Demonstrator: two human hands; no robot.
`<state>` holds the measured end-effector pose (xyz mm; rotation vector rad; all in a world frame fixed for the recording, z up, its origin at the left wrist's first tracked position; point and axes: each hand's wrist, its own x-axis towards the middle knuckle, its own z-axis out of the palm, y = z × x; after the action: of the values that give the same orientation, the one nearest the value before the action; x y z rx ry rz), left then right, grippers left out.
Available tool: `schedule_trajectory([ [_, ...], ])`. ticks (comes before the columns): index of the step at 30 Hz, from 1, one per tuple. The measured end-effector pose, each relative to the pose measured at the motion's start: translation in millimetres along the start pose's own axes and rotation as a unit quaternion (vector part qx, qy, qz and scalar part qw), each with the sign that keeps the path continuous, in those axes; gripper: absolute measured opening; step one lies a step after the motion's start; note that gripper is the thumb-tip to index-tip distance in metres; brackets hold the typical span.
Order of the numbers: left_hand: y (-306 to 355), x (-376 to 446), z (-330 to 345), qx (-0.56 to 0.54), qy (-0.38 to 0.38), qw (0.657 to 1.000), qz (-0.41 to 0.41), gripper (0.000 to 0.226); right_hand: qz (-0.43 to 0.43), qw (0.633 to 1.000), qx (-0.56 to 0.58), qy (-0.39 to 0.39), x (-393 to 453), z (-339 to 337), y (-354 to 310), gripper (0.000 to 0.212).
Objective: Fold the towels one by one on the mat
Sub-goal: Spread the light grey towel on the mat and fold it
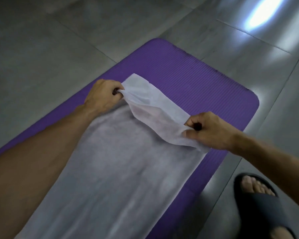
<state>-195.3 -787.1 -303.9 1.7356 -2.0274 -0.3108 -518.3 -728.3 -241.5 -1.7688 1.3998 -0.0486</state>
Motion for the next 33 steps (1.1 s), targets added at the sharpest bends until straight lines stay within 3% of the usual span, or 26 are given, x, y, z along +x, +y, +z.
schedule_trajectory([
  [7,-53,-119,-43,-0.05,0.057,0.994,-0.078,0.019,-0.068,0.987,-0.141,-0.022,-41,72,-86,0.003],
  [12,-82,-210,-84,-0.03,0.05,0.994,-0.092,0.023,-0.102,0.989,-0.085,-0.059,-79,146,-142,0.019],
  [16,-106,-287,-116,-0.015,0.076,0.988,-0.133,0.024,-0.129,0.984,-0.052,-0.112,-99,221,-170,0.018],
  [24,-127,-416,-141,0.04,0.0,0.968,-0.249,0.03,-0.181,0.955,-0.028,-0.232,-135,333,-196,0.014],
  [29,-133,-476,-144,0.055,-0.006,0.952,-0.3,0.037,-0.177,0.937,-0.012,-0.301,-154,382,-200,0.016],
  [33,-141,-513,-135,0.065,-0.123,0.933,-0.332,0.055,-0.158,0.93,-0.025,-0.332,-162,414,-197,0.015],
])
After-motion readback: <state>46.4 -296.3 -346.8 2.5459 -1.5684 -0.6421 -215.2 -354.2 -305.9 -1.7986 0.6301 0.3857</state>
